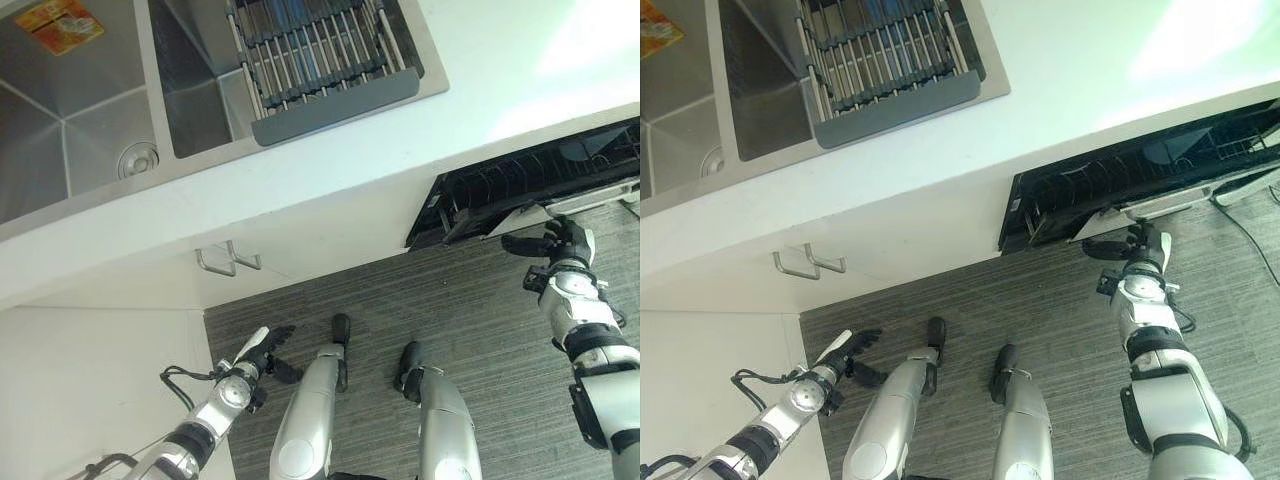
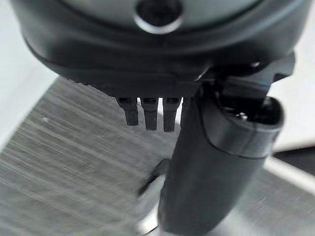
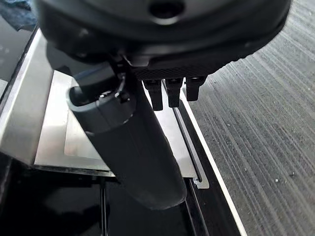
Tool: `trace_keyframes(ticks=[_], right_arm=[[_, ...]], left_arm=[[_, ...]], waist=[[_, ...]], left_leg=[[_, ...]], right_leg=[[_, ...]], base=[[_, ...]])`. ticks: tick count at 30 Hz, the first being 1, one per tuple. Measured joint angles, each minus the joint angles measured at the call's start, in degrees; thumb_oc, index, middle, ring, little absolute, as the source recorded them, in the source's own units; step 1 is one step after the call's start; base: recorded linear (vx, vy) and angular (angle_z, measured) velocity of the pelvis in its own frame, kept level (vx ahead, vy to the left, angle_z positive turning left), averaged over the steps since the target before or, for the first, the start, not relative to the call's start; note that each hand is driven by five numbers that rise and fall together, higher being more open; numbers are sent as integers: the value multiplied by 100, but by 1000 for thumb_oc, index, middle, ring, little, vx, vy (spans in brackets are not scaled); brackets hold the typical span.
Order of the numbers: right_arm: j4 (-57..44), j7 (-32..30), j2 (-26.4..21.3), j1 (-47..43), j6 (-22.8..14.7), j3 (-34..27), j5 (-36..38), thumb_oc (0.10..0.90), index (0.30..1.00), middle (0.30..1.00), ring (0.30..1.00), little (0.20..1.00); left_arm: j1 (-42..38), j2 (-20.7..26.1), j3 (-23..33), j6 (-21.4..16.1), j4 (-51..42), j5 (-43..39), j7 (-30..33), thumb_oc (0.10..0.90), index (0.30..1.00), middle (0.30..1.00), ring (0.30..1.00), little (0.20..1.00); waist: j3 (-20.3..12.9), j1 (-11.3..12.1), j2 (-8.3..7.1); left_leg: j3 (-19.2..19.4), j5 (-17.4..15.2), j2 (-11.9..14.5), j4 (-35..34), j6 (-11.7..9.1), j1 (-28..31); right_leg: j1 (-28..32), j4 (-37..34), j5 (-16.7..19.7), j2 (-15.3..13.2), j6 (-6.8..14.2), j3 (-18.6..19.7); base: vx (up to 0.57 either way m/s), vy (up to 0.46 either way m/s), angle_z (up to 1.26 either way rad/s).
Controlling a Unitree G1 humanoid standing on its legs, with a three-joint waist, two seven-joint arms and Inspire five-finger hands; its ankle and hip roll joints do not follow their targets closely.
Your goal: Place the dishes in the dishwasher.
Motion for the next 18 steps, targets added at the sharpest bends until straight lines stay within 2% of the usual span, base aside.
trace_keyframes(ticks=[2,5,8,9,13,17,18], right_arm=[[4,-125,-25,-120,167,59,-31,800,900,900,900,900],[84,-227,-34,-198,199,57,-43,800,900,900,900,900],[169,-471,-31,-284,354,95,-158,800,900,900,900,900],[180,-518,-29,-300,405,98,-163,800,900,900,900,900],[487,-776,-6,-523,566,107,-161,800,900,900,900,900],[615,-892,44,-539,622,112,-162,800,900,900,900,900],[614,-943,20,-618,587,239,-282,800,900,900,900,900]], left_arm=[[140,-4,-108,-2,19,18,2,800,900,900,900,900],[275,1,-119,-3,58,19,-7,800,900,900,900,900],[303,-11,19,-114,327,-2,-33,800,900,900,900,900],[305,-22,73,-121,364,-9,-66,800,900,900,900,900],[364,-8,204,-128,338,-44,-270,800,900,900,900,900],[548,-16,262,-237,348,-29,-259,800,900,900,900,900],[584,-15,261,-235,356,19,-241,800,900,900,900,900]], waist=[[1,33,-1],[1,94,-1],[0,198,-1],[0,214,-1],[-2,374,-2],[-4,383,1],[-5,373,2]], left_leg=[[-2,41,-1,-65,16,-4],[-40,92,-5,-83,-7,-30],[-202,140,-7,-116,7,8],[-238,107,-21,-188,-10,54],[-353,398,-51,-601,-34,327],[-460,460,-10,-811,-110,549],[-459,446,1,-865,-89,618]], right_leg=[[10,-43,66,12,-20,-18],[41,-116,90,16,-11,-79],[233,-267,126,41,-19,-279],[302,-324,116,46,-10,-309],[513,-483,159,45,-20,-474],[798,-739,231,131,-45,-598],[872,-827,240,157,11,-597]], base=[[10,34,3],[35,9,9],[115,-35,23],[140,-65,27],[33,-57,18],[52,-41,9],[80,-65,-5]])
